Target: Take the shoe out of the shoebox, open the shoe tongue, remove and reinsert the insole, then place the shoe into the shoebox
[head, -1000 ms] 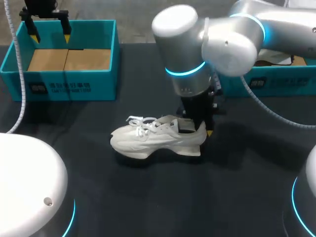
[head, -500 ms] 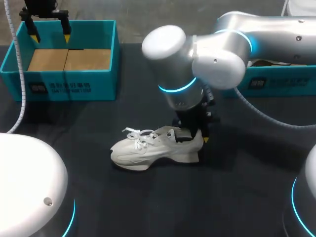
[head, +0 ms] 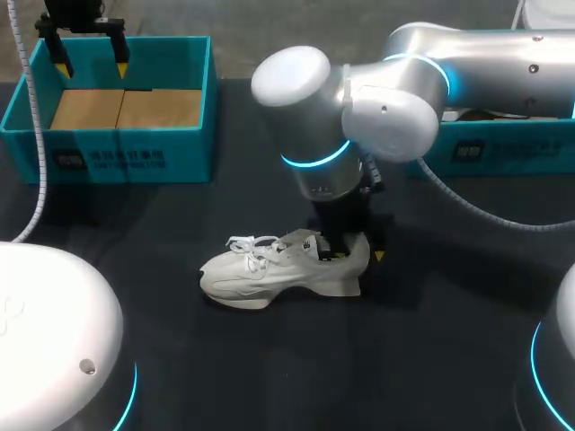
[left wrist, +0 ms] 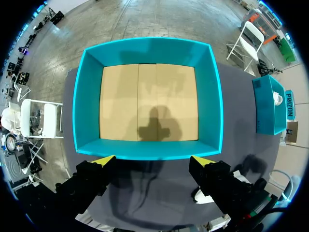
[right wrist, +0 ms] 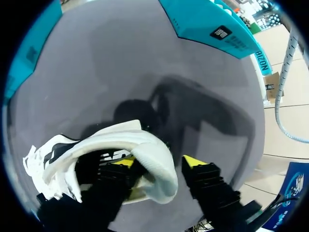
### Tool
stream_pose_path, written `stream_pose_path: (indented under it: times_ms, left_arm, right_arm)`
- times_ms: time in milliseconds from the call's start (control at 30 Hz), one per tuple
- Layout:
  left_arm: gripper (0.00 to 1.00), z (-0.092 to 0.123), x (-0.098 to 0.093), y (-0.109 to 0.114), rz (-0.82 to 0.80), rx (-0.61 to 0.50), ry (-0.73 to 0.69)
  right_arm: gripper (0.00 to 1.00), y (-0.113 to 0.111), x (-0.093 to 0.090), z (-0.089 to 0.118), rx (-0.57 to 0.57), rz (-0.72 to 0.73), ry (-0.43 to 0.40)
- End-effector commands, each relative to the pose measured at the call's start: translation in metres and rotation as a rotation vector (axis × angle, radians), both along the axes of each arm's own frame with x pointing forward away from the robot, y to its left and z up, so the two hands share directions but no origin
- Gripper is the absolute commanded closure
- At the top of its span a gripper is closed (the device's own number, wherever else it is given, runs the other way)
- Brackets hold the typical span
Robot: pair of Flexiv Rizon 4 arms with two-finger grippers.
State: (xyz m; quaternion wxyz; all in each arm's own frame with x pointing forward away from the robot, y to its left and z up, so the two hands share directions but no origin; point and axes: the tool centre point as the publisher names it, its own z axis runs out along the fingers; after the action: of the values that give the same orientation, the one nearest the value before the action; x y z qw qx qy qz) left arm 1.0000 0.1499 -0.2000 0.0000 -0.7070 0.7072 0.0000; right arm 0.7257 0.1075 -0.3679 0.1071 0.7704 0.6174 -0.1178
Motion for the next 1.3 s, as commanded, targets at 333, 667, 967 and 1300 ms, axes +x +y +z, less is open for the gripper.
stream_pose_path:
  times_ms: [333,667,967,1300]
  left_arm:
    - [0.00,0.000,0.000,0.000,0.000,0.000,0.000]
    - [0.00,0.000,0.000,0.000,0.000,0.000,0.000]
    - [0.00,0.000,0.000,0.000,0.000,0.000,0.000]
    - [0.00,0.000,0.000,0.000,0.000,0.000,0.000]
  right_arm:
    - [0.00,0.001,-0.015,0.056,0.150,-0.022,-0.122]
    - [0.00,-0.005,-0.015,0.091,0.296,0.463,-0.098]
    - [0.00,0.001,-0.010,0.107,0.430,0.816,-0.131]
    - [0.00,0.001,-0.010,0.107,0.430,0.816,-0.131]
